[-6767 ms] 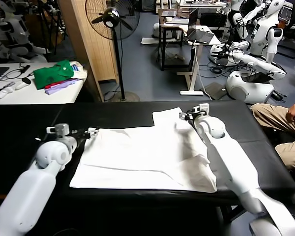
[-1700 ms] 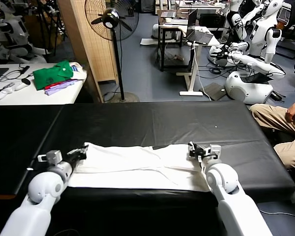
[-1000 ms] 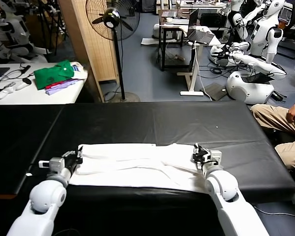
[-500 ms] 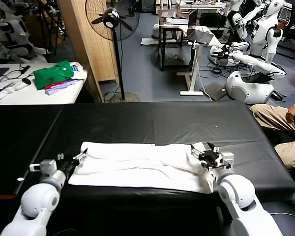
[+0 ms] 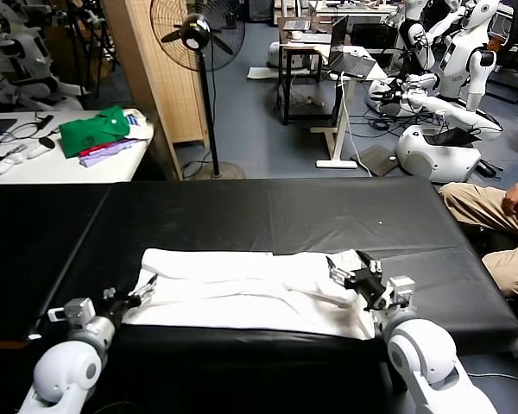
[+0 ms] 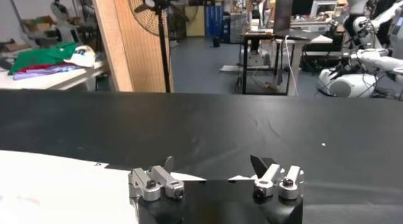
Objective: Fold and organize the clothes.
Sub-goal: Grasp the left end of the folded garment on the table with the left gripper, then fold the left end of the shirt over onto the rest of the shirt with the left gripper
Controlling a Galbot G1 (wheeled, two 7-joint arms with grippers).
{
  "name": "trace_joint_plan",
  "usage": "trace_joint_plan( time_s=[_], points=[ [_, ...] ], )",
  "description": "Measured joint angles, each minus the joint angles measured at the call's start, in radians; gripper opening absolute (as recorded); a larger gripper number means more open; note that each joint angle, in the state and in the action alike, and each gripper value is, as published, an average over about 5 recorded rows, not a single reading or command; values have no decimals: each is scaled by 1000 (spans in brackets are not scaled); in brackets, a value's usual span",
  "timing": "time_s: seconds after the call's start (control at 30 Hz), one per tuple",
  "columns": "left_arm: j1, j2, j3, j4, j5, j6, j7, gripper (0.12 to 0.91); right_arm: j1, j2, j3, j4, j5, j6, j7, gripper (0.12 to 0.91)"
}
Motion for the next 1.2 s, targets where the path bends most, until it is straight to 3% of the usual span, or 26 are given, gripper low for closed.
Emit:
trace_joint_plan(
  time_s=[0.13, 0.5, 0.57, 0.73, 0.87, 1.03, 1.2],
  points=[
    [12, -14, 0, 1, 4, -7, 8, 750, 0, -1, 0, 12, 0, -2, 4, 798],
    [31, -37, 4, 8, 25, -8, 25, 183, -4, 1, -1, 25, -5, -4, 2, 798],
    [31, -39, 7, 10, 49, -11, 30, 147, -4, 2, -1, 27, -6, -4, 2, 798],
    [35, -27, 9, 11, 159, -53, 41, 148, -4, 8, -1, 35, -7, -12, 5, 798],
    [46, -3, -10, 16, 272, -92, 31, 147, -4, 13, -6, 35, -7, -15, 8, 798],
    [61, 41, -44, 35, 339, -118, 25, 147, -12, 22, -13, 40, -9, -15, 11, 798],
    [76, 96, -74, 72, 419, -177, 19, 147, -22, 25, -19, 45, -15, -11, 12, 798]
  ],
)
